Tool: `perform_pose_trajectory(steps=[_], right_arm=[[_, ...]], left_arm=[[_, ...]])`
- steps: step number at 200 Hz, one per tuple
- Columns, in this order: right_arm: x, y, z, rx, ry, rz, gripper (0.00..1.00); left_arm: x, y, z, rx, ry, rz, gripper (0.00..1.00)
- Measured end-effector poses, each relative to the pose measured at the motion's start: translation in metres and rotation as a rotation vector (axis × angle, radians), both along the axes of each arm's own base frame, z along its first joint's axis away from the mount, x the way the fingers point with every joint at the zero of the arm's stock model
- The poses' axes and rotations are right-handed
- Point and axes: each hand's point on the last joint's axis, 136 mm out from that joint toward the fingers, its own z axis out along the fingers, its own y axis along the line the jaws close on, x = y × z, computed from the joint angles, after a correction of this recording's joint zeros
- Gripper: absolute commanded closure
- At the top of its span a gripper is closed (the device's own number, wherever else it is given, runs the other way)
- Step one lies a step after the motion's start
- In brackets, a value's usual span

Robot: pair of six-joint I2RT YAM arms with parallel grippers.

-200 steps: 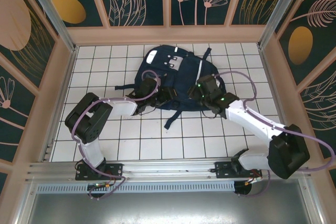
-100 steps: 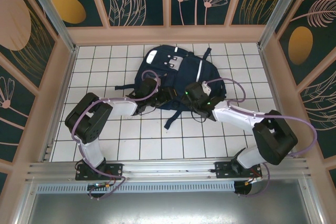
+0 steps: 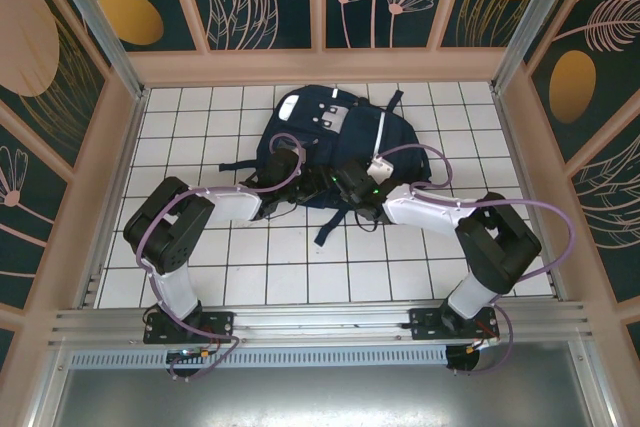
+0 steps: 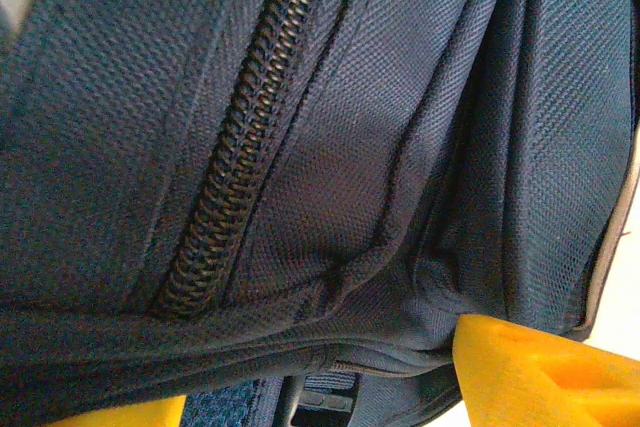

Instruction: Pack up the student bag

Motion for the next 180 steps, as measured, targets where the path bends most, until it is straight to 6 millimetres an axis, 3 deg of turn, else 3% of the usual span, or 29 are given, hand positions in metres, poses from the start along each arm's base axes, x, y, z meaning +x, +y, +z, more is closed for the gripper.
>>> perform_pose_trajectory(steps=[18,50,135,180], right_arm=[[0.000,-0.002,0.003,-0.015,-0.003,0.017,0.94],[-0.002,-0.007,0.008,-0.021,-0.003,0.046,1.00],[-0.009,-0.035,-0.001,-0.051,0.087,0.336,1.00],[-0.010,-0.040,0.001,-0.058,0.120,0.505,1.00]], left_arm=[[0.001,0.001,0.000,0.002,-0.001,0.004,0.31],[0.007,0.008,0.000,0.002,-0.001,0.022,0.30],[0.037,0.045,-0.001,0.050,-0.035,0.119,0.30],[0.059,0.065,0.003,0.128,-0.069,0.172,0.28]])
